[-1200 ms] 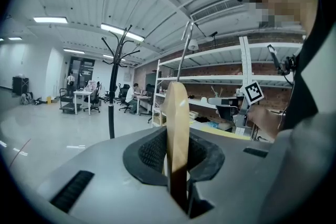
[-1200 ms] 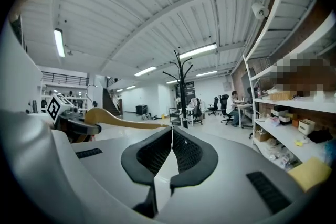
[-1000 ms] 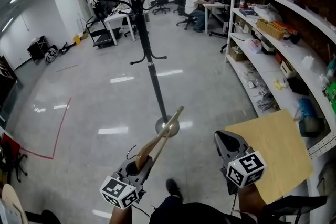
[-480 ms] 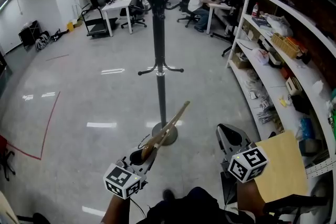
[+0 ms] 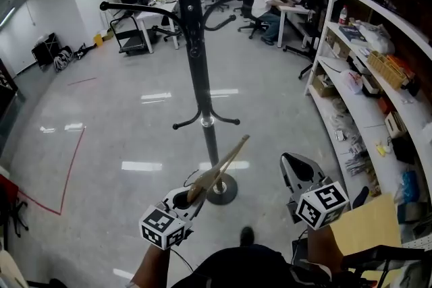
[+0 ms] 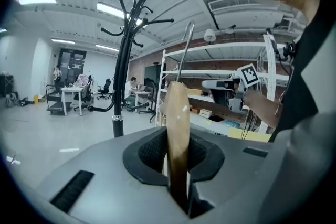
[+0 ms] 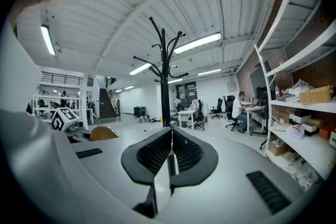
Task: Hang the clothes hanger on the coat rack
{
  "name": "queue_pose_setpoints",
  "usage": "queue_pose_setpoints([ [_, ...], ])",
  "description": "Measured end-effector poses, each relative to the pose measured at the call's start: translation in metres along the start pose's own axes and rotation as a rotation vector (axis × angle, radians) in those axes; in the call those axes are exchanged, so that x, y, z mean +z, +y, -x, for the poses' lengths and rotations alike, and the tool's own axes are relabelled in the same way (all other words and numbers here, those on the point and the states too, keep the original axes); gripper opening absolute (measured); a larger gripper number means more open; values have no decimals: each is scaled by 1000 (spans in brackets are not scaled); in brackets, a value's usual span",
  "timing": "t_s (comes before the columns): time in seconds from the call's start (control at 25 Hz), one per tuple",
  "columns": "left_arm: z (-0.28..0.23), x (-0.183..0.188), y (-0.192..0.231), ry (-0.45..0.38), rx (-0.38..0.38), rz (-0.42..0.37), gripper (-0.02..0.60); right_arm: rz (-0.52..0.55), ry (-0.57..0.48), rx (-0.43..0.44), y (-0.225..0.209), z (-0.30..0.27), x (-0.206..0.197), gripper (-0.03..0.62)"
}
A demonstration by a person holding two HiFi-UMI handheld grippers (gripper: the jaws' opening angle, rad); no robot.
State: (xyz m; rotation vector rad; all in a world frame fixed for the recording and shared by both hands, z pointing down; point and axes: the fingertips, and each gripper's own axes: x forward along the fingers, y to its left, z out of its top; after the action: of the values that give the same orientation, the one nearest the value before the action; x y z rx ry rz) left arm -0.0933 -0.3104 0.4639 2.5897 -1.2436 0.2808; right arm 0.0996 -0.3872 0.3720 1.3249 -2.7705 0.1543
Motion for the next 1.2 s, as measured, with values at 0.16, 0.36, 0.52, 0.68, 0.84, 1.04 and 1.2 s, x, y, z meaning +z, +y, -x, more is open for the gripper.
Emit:
queue_pose_setpoints([
  [0.16, -37, -11, 29, 56, 1, 32, 34, 4, -35, 1, -42, -31, 13, 8],
  [0.36, -78, -26, 49, 126, 2, 71, 34, -13, -10, 3, -80, -56, 6, 8],
  [0.52, -106, -34, 70, 180, -1, 61, 34, -26, 28, 4, -82, -74, 0, 8],
  [0.68, -148, -53, 104, 220, -10, 62, 34, -30, 37, -33, -90, -98, -1, 8],
  [0.84, -174, -70, 131, 250, -20, 107, 34, -24, 58, -64, -85, -112, 0, 8],
  [1.04, -206, -83, 155, 269, -24, 137, 34, -31, 82, -117, -93, -125, -8, 8],
  [1.2, -217, -88, 161, 268, -42, 148, 34, -28, 92, -141, -99, -133, -11, 8],
])
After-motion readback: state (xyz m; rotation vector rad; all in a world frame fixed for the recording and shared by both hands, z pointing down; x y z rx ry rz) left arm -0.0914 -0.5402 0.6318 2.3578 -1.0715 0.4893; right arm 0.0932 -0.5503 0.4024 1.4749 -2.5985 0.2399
